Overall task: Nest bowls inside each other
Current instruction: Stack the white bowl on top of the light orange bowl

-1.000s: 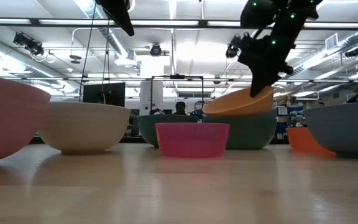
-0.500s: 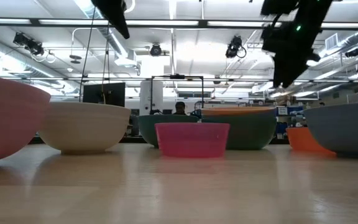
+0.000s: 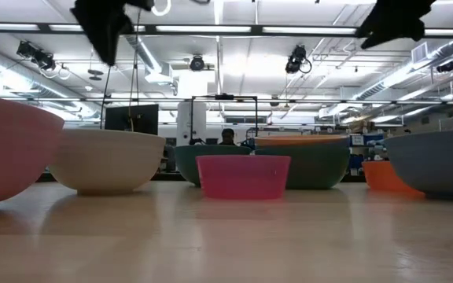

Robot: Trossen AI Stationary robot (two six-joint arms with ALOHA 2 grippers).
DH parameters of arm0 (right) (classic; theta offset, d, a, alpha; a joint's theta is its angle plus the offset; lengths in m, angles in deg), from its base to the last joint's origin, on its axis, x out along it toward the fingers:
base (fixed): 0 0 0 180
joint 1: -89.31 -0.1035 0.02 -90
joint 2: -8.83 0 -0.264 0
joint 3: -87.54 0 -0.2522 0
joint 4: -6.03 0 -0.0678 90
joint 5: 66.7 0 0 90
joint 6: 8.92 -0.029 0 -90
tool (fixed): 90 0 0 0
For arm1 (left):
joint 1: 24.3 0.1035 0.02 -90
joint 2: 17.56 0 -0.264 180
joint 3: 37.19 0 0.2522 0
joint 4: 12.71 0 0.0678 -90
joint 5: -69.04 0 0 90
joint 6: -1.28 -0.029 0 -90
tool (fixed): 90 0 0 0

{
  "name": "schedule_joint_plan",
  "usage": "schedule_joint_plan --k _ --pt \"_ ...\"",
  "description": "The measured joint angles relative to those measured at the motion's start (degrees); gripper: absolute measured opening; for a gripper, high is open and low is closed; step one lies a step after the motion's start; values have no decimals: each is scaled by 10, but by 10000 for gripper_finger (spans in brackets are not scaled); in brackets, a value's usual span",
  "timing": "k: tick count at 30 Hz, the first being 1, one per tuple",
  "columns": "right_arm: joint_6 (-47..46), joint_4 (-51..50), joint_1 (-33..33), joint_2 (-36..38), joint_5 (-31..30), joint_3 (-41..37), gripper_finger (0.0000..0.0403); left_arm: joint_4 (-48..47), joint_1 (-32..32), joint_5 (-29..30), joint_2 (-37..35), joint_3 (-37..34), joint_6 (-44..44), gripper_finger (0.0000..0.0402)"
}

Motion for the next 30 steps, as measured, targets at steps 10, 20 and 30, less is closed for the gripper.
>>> schedule_joint_plan --k 10,20,30 --pt "68 126 -108 -43 -3 0 173 75 0 -63 -8 -119 -11 115" --pt "76 141 -124 -64 -16 0 173 170 13 -74 -8 -224 15 115" --pt "72 143 -124 -64 -15 0 173 229 13 -78 -8 -272 93 115"
